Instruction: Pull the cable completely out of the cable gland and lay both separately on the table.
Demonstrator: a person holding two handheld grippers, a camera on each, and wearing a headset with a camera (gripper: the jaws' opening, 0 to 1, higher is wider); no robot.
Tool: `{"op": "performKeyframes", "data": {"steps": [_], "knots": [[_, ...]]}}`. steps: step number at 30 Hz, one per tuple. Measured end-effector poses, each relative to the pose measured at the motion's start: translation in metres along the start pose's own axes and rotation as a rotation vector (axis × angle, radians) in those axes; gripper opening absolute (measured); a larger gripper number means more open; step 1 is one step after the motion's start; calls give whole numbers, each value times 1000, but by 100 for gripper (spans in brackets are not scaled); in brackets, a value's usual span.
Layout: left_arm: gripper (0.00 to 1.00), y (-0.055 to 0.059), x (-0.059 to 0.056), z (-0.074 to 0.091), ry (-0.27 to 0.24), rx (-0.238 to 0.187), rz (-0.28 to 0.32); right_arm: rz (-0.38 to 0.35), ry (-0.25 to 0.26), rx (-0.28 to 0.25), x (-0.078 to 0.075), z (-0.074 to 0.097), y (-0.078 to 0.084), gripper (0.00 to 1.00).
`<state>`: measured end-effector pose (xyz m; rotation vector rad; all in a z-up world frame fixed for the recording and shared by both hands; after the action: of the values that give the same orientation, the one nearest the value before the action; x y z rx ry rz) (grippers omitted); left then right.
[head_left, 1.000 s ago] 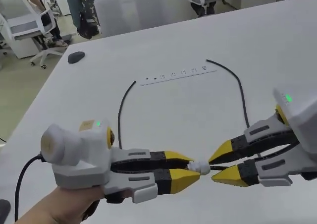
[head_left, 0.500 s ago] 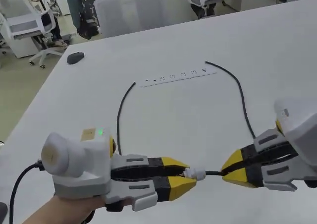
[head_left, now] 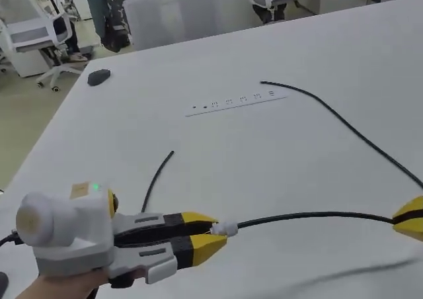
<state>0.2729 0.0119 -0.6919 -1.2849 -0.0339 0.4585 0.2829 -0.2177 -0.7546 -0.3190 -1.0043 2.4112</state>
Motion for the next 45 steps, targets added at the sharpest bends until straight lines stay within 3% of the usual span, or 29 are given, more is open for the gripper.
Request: {"op": "performKeyframes", "data": {"steps": [2,3,4,6,7,8,12,17,22,27,35,40,42,44,45], "knots": [[14,-2,-1,-2,0,-1,-8,38,14,33,2,-1,-1,1],[14,-3,-1,-1,1,-4,-11,59,-7,36,9,-2,-6,3],[14,-4,-2,-3,6,0,-15,55,-20,10,14,-4,-14,7],[14,-3,-5,-5,14,18,-38,8,-120,-72,40,-7,-40,18],[14,-4,-7,-6,17,23,-44,4,-145,-103,49,-8,-51,17],[14,-3,-9,-8,19,29,-52,58,-149,-148,58,-11,-68,15],[14,-3,-17,-14,48,34,-64,173,-210,-195,93,-26,-106,12],[14,-5,-22,-16,63,39,-85,254,-266,-244,117,-36,-142,11],[14,-7,-26,-15,72,42,-105,282,-312,-215,121,-41,-147,7],[14,-7,-27,-15,71,35,-108,316,-327,-189,120,-42,-145,1],[14,-9,-28,-18,80,33,-123,337,-339,-153,122,-49,-140,1],[14,-8,-27,-20,73,43,-144,385,-310,-156,120,-50,-139,0],[14,-11,-26,-19,65,31,-146,314,-295,-170,116,-49,-141,0],[14,-17,-15,-16,4,8,-174,327,-218,-149,94,-45,-133,0],[14,-19,-13,-13,2,-8,-156,306,-212,-154,88,-42,-129,0]]}}
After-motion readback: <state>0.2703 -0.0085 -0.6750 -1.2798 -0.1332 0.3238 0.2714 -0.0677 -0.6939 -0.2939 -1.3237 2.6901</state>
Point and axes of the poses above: the centre of the closed fingertips' face, and the gripper's own axes: z roughly backward along the fingers, x roughly to its left, y roughly out of its underside, the point moved 1 cm from there along z, roughly backward along the fingers
